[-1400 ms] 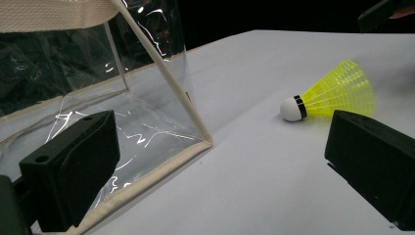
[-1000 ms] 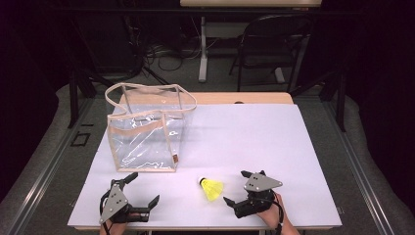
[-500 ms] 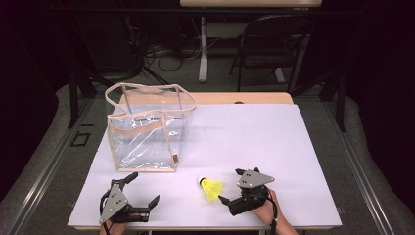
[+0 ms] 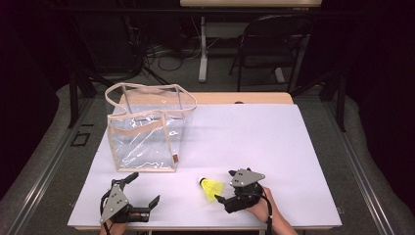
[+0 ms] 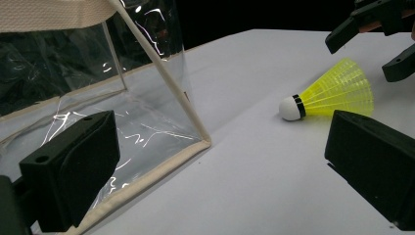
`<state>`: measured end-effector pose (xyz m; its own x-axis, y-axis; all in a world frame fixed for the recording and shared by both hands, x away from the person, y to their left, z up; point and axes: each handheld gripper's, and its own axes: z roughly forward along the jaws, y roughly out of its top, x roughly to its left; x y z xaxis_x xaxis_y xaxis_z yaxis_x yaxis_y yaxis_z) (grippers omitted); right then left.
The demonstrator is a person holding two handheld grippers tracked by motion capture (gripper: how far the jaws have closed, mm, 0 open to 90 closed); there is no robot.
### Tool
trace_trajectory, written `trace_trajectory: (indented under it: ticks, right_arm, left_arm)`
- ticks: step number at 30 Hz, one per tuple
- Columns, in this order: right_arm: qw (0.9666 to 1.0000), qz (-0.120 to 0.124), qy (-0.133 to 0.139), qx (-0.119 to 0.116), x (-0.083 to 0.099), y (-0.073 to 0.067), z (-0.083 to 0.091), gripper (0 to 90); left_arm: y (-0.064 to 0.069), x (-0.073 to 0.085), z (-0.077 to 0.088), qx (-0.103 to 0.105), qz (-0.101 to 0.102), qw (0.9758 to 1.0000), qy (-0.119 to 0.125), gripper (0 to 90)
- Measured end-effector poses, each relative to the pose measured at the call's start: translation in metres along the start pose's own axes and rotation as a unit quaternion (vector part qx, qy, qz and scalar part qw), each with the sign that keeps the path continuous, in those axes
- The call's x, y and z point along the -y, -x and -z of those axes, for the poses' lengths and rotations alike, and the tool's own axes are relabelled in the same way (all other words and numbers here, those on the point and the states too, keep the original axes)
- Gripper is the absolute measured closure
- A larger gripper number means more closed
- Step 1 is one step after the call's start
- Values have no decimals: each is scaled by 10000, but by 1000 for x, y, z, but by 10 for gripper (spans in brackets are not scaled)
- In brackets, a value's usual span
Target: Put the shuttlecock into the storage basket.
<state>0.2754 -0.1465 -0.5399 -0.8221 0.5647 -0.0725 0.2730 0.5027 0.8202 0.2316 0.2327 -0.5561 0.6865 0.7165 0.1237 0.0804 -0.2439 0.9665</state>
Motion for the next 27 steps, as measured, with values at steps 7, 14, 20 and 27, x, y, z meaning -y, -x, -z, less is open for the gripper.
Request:
trace_trajectory:
  ticks: [7,14,20,27]
  right_arm:
    - [9998,159,-134,13,-5,-1,-7,238]
    - [9992,248,-311,-5,-5,-2,-15,452]
    - [9988,277,-397,-26,-6,-1,-18,557]
    - [9987,274,-437,0,-7,-1,-23,639]
  left_arm:
    - [0,0,0,4,-2,10000,6,1]
    - [0,0,0,-13,17,10000,-12,0]
    - [0,0,0,-17,12,10000,-17,0]
    - [0,0,0,-13,-1,10000,-30,0]
